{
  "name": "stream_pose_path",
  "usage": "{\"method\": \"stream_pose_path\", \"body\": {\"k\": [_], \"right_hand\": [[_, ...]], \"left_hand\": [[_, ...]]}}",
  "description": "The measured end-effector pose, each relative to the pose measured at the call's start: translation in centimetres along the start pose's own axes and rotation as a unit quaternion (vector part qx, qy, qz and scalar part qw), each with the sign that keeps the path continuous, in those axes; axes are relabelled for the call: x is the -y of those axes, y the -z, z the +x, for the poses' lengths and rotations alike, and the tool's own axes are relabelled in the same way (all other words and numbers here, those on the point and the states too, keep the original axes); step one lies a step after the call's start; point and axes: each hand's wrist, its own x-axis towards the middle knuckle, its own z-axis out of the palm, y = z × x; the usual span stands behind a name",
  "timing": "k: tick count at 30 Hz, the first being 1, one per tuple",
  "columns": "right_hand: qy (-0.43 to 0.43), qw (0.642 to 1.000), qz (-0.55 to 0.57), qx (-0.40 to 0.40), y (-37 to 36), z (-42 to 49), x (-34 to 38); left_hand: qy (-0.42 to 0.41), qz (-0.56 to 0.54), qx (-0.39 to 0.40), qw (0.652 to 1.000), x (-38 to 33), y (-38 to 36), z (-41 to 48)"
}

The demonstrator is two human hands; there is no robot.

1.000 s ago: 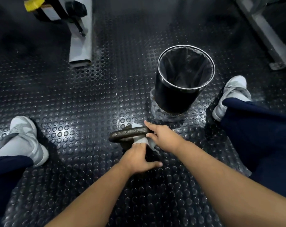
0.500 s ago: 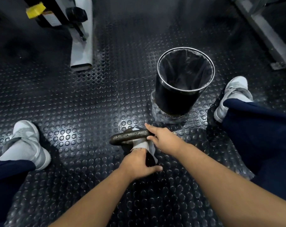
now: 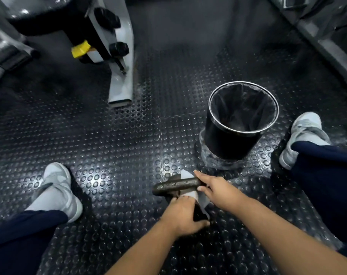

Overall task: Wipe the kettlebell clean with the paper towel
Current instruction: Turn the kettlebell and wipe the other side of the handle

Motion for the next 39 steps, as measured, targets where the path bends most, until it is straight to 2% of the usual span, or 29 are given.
{"method": "stream_pose_path", "body": {"k": [9, 16, 21, 28, 32, 39], "right_hand": [[-0.004, 1.0, -0.005, -0.003, -0.1, 0.1, -0.4], [-0.002, 1.0, 0.009, -0.005, 0.0, -0.5, -0.1], [-0.013, 1.0, 0.0, 0.0, 0.1, -0.4, 0.2], [-0.023, 1.0, 0.002, 0.004, 0.3, -0.8, 0.3], [-0.028, 1.0, -0.002, 0.008, 0.3, -0.9, 0.7], [-0.026, 1.0, -0.004, 0.012, 0.7, -0.9, 0.8]], "left_hand": [[0.007, -0.028, 0.042, 0.999, -1.6, 3.1, 1.8], [0.019, -0.026, 0.024, 0.999, -0.4, 1.2, 0.5], [0.026, -0.048, 0.02, 0.998, -0.7, 1.4, 2.6], [0.033, -0.037, 0.037, 0.998, -1.0, 1.3, 1.3], [0.019, -0.033, 0.014, 0.999, -0.4, 0.7, 0.7], [0.0, -0.031, 0.025, 0.999, -1.3, 1.7, 3.4]]}}
